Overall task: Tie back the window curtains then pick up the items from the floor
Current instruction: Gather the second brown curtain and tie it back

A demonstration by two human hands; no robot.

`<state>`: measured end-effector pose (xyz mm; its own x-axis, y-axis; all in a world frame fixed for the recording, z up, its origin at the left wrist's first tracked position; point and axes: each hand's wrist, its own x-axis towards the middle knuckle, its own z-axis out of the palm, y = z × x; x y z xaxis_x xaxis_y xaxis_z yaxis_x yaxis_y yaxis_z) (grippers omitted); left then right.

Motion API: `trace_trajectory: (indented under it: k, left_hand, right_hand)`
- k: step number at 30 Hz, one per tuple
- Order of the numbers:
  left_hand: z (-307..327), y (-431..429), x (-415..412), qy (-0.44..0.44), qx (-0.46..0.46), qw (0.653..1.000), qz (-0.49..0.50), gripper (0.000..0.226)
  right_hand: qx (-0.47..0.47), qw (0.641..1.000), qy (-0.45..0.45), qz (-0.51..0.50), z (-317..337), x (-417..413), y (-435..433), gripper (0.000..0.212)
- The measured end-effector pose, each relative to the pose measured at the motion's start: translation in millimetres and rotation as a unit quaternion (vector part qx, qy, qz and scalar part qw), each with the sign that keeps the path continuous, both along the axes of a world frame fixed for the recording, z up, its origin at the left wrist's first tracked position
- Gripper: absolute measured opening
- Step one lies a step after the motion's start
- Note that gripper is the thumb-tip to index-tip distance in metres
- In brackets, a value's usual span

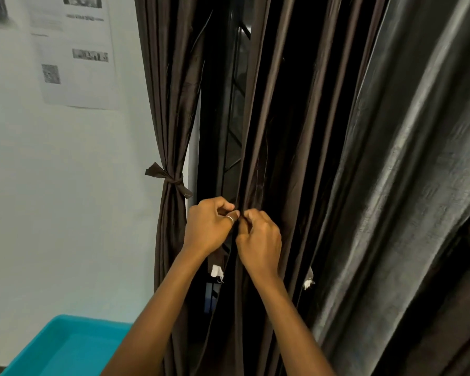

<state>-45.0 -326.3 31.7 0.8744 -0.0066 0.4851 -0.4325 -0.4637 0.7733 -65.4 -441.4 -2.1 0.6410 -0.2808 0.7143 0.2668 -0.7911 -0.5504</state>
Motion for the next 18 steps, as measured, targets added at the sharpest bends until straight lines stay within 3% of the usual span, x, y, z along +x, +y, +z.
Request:
trace_trajectory:
  k: [10, 13, 18]
  left_hand:
    - [8.7, -8.2, -2.7, 0.015, 0.053, 0.998, 0.015, 0.014]
    - [16.4, -18.0, -7.8, 0.031, 0.085, 0.994, 0.066, 0.031]
    - [22.8, -30.6, -10.4, 0.017, 0.108, 0.989, 0.101, 0.025]
  right_hand:
    - [0.007, 1.000, -0.006, 0.018, -9.1, 7.3, 3.1, 0.013]
    - [0.019, 0.999, -0.022, 0.013, -11.8, 7.8, 3.9, 0.014]
    - [0.033, 0.999, -0.024, 0.004, -14.6, 8.2, -0.8, 0.015]
